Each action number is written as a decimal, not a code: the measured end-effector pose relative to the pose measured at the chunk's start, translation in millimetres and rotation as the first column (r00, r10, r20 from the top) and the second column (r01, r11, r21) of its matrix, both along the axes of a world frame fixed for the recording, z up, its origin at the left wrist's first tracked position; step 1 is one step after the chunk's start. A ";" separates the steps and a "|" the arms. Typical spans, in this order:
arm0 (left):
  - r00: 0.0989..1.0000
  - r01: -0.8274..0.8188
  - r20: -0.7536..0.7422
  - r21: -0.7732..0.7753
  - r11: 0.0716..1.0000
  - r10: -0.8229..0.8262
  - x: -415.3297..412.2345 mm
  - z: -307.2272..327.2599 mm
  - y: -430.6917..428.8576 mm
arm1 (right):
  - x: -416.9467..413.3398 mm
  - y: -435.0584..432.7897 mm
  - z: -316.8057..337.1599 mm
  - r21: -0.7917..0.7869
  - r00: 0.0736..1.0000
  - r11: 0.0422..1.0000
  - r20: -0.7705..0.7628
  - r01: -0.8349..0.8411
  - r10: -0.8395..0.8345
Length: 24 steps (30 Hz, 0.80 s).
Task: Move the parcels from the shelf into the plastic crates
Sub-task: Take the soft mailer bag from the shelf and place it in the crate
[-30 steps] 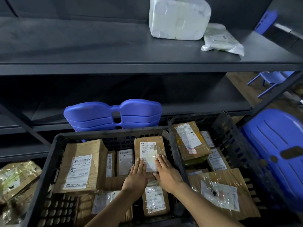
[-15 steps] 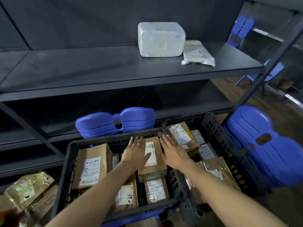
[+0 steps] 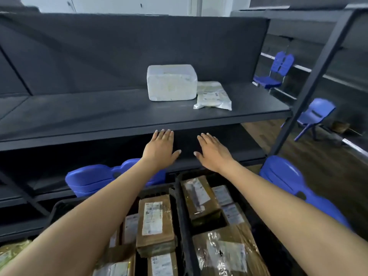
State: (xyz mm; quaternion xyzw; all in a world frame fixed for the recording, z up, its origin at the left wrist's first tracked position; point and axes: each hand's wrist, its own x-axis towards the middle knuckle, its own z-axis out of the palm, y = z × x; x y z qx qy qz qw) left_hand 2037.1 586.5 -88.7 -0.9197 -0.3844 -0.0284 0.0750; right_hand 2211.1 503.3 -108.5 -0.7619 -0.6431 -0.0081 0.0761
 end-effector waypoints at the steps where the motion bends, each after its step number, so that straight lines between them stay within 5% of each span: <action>1: 1.000 -0.020 0.012 0.003 1.000 0.020 12.8 6.0 2.7 | 15.0 3.8 6.9 0.004 1.000 1.000 0.003 -0.005 0.005; 11: 0.981 -0.161 0.106 -0.018 0.987 0.162 120.6 32.5 15.5 | 147.0 36.9 56.6 0.076 0.994 0.994 0.082 -0.076 0.069; 24: 0.982 -0.151 0.107 -0.032 0.988 0.154 188.0 35.9 71.6 | 216.2 115.7 59.6 0.055 0.997 0.998 0.066 -0.042 0.038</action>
